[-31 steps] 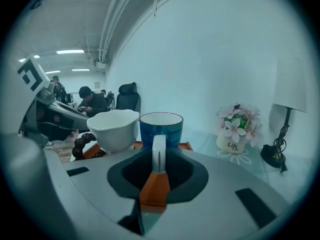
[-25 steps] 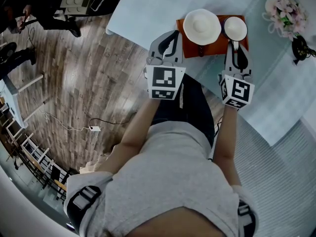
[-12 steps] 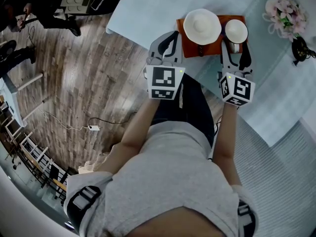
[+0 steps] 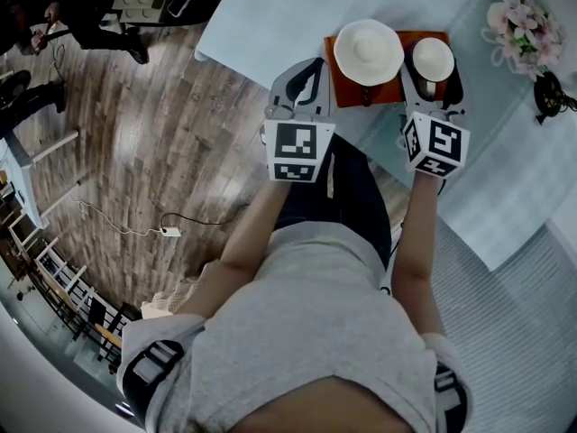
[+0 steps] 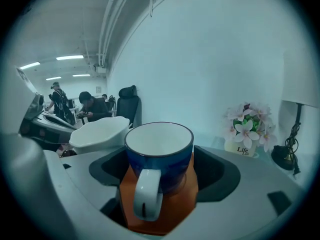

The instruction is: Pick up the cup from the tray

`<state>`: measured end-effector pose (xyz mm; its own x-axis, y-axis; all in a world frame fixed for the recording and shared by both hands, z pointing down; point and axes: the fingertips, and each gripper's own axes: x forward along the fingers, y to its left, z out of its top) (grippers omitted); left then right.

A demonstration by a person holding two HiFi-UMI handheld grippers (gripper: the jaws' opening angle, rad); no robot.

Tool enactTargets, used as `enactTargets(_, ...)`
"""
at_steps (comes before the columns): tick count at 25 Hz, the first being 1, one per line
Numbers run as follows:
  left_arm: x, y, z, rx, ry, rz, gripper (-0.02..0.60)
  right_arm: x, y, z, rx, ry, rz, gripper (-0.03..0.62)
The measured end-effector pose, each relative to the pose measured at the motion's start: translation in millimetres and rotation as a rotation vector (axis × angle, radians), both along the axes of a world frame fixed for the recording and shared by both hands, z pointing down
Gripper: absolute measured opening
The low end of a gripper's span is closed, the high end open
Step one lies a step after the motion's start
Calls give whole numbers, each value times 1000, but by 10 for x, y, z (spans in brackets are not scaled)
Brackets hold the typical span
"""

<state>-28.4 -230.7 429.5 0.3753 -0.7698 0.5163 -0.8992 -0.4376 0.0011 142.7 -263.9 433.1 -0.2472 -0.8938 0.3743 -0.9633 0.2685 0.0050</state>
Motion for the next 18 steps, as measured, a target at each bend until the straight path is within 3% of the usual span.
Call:
enactTargets(12, 4, -45, -6, -1, 0, 1, 6, 52, 53, -30, 23, -3, 23, 347)
enactTargets(18, 12, -78, -70, 18, 0, 10, 6, 178, 120, -221, 74, -68, 90, 347)
